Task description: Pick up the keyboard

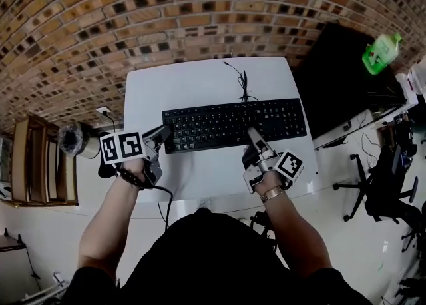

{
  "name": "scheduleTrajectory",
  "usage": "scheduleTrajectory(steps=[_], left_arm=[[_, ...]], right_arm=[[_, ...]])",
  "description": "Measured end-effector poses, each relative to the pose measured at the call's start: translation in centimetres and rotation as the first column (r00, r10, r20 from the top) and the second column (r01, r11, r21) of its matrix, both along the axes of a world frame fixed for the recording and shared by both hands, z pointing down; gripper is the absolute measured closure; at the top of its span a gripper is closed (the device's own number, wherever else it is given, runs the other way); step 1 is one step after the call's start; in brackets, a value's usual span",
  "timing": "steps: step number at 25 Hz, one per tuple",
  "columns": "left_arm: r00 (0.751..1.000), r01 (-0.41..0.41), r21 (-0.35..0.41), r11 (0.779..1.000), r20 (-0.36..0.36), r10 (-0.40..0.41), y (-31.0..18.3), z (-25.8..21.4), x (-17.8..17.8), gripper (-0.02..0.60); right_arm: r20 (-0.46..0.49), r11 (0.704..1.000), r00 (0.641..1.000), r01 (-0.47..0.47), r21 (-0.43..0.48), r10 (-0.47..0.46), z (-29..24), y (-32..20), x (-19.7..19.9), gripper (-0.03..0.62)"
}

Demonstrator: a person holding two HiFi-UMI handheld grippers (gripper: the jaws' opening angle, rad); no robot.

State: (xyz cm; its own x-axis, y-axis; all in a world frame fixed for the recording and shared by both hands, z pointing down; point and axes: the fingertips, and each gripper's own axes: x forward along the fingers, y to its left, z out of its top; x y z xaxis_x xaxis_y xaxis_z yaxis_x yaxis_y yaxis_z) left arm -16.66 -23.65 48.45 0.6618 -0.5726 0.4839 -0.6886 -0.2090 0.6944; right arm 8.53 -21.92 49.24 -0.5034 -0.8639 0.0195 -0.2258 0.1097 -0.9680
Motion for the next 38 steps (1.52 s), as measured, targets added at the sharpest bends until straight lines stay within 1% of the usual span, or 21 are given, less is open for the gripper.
scheduleTrajectory(steps=[4,9,16,19,23,28,33,38], left_arm=[[0.999,0.017,0.065,0.998,-0.03,-0.015,1.1,-2.9,1.0,0.479],[0.997,0.068,0.143,0.987,-0.052,-0.061,2.2,-6.1,1.7,0.477],[0.989,0.138,0.257,0.956,-0.088,-0.119,3.6,-11.6,1.5,0.479],[0.986,0.156,0.295,0.943,-0.095,-0.134,4.4,-13.3,1.2,0.479],[0.983,0.176,0.333,0.926,-0.103,-0.15,5.4,-14.9,0.7,0.479],[0.983,0.18,0.374,0.91,-0.096,-0.155,5.9,-16.4,0.7,0.479],[0.985,0.171,0.392,0.904,-0.091,-0.147,6.2,-17.2,0.6,0.479],[0.985,0.173,0.415,0.893,-0.095,-0.147,6.4,-18.3,0.8,0.479]], right_arm=[[-0.053,0.997,0.998,0.026,0.076,-0.022,-4.0,0.7,1.1,0.507],[-0.119,0.982,0.991,0.085,0.169,-0.065,-8.5,1.1,1.7,0.507],[-0.137,0.949,0.986,0.134,0.284,-0.098,-13.8,2.4,1.5,0.507],[-0.145,0.935,0.984,0.149,0.323,-0.106,-15.6,3.0,1.1,0.505],[-0.148,0.92,0.982,0.164,0.356,-0.117,-17.2,3.8,0.6,0.505],[-0.171,0.901,0.978,0.176,0.396,-0.116,-18.6,4.3,0.6,0.505],[-0.172,0.896,0.978,0.181,0.405,-0.12,-19.1,4.7,0.6,0.505],[-0.158,0.887,0.981,0.17,0.429,-0.111,-20.1,5.2,0.7,0.505]])
